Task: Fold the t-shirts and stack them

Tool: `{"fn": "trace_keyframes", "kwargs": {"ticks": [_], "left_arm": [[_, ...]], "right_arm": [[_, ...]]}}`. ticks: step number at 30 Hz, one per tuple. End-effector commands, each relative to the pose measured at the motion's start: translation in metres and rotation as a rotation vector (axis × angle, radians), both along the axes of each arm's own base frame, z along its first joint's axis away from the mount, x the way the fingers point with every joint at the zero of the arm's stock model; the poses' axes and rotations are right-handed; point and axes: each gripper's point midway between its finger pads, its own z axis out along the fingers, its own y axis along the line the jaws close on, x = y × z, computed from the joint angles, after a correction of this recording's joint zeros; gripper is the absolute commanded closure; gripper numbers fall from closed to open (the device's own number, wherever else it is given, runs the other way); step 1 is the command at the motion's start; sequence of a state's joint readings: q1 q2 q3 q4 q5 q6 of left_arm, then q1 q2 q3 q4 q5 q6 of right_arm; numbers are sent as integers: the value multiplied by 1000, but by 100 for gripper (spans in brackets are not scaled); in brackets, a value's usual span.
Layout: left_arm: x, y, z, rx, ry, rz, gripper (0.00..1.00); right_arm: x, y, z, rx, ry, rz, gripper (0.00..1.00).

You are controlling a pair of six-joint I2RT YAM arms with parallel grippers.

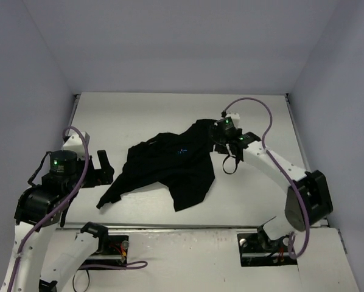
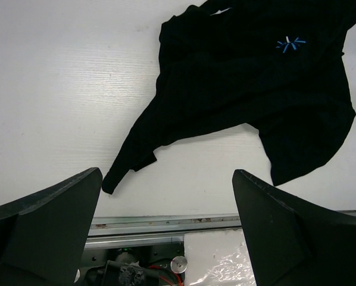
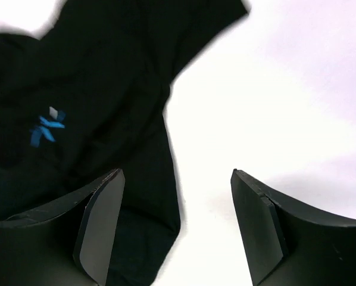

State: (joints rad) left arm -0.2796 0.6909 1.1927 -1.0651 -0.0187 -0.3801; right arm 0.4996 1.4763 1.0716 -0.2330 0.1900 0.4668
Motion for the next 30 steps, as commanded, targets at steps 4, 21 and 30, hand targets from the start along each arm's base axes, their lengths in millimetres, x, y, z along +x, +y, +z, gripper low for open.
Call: {"fn": "trace_keyframes", "kwargs": {"ticks": [4,21,30], "left_arm": [[18,-3,17,-12,-64,9,9],[36,-5,15,11,-68,8,9],[44,-18,0,-25,-38,-24,9]], "right_arm": [[-6,18,-63,10,169,26,32],[15,-26,-101,-195,240,-25,96],[131,-132,9,-324,7,-256,94]]}}
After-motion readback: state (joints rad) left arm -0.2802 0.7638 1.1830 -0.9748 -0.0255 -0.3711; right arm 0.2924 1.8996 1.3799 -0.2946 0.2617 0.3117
